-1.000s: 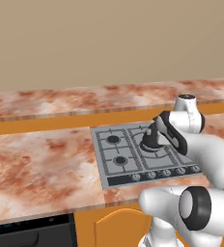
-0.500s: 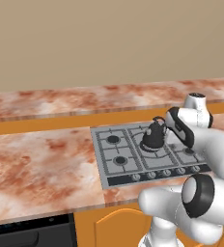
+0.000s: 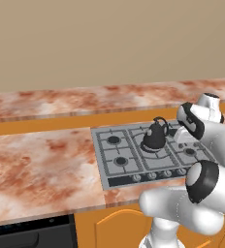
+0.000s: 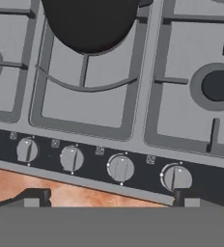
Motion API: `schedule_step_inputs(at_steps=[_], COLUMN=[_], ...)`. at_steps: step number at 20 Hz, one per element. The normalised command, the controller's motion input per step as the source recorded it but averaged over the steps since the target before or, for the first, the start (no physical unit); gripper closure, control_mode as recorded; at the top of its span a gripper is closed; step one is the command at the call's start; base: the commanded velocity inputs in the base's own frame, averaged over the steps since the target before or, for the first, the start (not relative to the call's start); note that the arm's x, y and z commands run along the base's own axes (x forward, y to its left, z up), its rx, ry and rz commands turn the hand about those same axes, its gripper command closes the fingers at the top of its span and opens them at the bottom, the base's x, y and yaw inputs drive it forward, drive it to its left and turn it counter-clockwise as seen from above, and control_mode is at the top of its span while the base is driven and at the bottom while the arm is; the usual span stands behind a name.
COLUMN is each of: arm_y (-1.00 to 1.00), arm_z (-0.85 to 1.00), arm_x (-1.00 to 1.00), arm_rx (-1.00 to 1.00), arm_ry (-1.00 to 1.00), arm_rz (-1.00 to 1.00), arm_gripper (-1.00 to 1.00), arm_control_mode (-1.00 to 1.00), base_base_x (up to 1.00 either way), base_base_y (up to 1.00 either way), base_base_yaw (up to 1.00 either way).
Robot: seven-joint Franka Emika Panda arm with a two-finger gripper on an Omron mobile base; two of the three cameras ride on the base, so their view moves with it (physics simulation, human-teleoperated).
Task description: The kettle is done boiling. Turn off the stove, then wait for 300 timesteps before moving the kettle to the dining table.
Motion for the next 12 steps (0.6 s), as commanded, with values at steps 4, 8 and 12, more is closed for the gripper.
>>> schedule_step_inputs(at_steps=[4,8,12], arm_y=[-0.14,0.00,0.00], arm_z=[0.00,0.00,0.00], arm_x=[0.13,0.18,0.17], arm_rx=[0.10,0.05,0.04], arm_ry=[0.00,0.00,0.00], arm_rz=[0.15,0.18,0.20], arm_gripper=[-1.00,-1.00,-1.00], arm_control_mode=[-1.00,-1.00,-1.00], base_base_x=[0.00,0.00,0.00], base_base_y=[0.00,0.00,0.00], base_base_yaw=[0.00,0.00,0.00])
